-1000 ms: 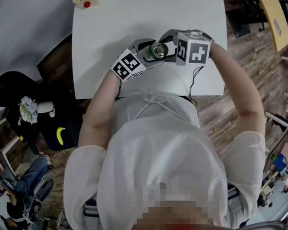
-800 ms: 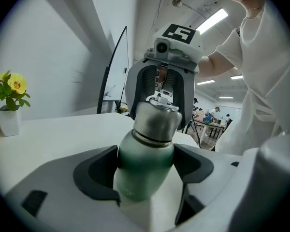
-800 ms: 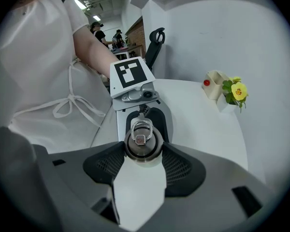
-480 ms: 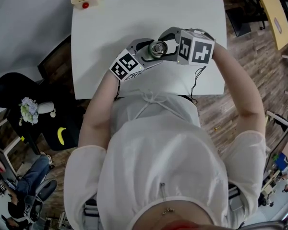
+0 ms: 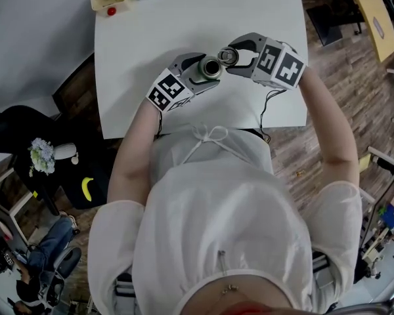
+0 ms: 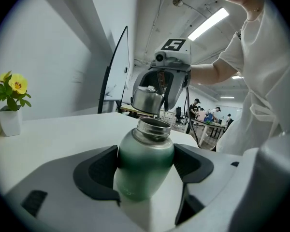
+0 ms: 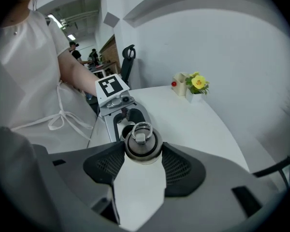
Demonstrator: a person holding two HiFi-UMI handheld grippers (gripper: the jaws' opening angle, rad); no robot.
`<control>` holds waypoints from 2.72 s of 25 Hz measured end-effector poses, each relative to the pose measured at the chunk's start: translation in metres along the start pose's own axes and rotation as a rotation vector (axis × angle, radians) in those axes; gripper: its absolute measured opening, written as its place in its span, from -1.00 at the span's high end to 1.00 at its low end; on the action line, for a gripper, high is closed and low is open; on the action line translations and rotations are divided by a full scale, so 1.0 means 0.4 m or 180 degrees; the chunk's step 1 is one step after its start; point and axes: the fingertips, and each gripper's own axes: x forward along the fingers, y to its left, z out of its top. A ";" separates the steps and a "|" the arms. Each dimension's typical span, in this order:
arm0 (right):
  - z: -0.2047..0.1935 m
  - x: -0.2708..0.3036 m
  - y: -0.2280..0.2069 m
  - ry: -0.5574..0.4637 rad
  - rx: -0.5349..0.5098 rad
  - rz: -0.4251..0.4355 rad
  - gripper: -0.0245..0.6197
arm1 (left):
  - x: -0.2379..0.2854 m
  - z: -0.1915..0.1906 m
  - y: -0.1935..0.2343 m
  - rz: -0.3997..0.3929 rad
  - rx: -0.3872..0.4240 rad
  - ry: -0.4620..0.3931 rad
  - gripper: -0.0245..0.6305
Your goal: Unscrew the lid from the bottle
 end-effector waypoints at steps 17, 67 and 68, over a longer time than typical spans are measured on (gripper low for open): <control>-0.248 0.169 0.004 0.0144 0.0877 -0.0235 0.14 | 0.009 0.012 -0.002 0.0037 0.0005 -0.0009 -0.21; 0.118 -0.285 0.000 -0.2491 0.0993 -0.2225 0.90 | -0.449 0.423 0.009 0.1908 0.0503 -0.1229 0.82; 0.118 -0.290 0.003 -0.2530 0.1005 -0.2255 0.90 | -0.459 0.418 0.009 0.1944 0.0490 -0.1229 0.84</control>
